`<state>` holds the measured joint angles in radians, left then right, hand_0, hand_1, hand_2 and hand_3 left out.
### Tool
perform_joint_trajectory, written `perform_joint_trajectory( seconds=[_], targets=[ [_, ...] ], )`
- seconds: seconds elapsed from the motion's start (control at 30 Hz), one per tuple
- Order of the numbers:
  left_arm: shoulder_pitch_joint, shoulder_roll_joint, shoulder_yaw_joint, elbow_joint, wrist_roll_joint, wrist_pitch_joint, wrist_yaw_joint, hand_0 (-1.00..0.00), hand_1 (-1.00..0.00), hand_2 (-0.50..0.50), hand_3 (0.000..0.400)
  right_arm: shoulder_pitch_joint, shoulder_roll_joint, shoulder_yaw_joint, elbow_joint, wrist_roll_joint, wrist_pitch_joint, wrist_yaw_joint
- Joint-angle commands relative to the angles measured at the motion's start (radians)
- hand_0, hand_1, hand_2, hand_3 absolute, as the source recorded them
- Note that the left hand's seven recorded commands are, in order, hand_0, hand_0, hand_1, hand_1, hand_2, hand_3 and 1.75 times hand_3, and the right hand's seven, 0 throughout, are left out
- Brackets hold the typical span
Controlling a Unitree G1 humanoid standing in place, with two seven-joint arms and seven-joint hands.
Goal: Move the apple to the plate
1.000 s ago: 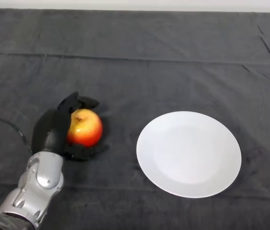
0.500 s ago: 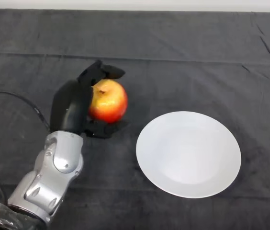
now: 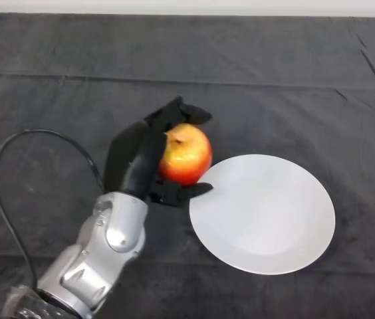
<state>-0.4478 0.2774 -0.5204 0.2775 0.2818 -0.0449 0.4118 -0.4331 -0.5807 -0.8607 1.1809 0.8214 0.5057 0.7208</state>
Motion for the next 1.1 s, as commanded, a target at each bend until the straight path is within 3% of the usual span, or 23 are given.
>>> perform_joint_trajectory(
  seconds=[0.03,0.47,0.73,0.9,1.1],
  targets=[
    [-0.025,0.008,-0.018,-0.035,0.002,0.002,0.014,-1.00,-1.00,0.00,0.400,0.009,-0.019,-0.0144,-0.004,0.0103,-0.001,-0.0023],
    [-0.040,0.037,-0.049,-0.026,-0.030,-0.031,-0.017,-1.00,-1.00,0.00,0.400,0.009,-0.019,-0.0146,-0.004,0.0105,0.000,-0.0021],
    [-0.059,0.009,-0.098,-0.007,-0.028,-0.016,0.008,-1.00,-1.00,0.00,0.400,0.009,-0.019,-0.0147,-0.003,0.0106,0.000,-0.0020],
    [-0.139,-0.081,-0.222,0.087,-0.046,0.020,0.075,-1.00,-1.00,0.00,0.400,0.008,-0.020,-0.0148,-0.003,0.0106,0.000,-0.0017],
    [-0.231,-0.106,-0.335,0.226,-0.131,-0.038,0.088,-1.00,-1.00,0.00,0.400,0.008,-0.021,-0.0150,0.000,0.0106,0.000,-0.0006]
  ],
)
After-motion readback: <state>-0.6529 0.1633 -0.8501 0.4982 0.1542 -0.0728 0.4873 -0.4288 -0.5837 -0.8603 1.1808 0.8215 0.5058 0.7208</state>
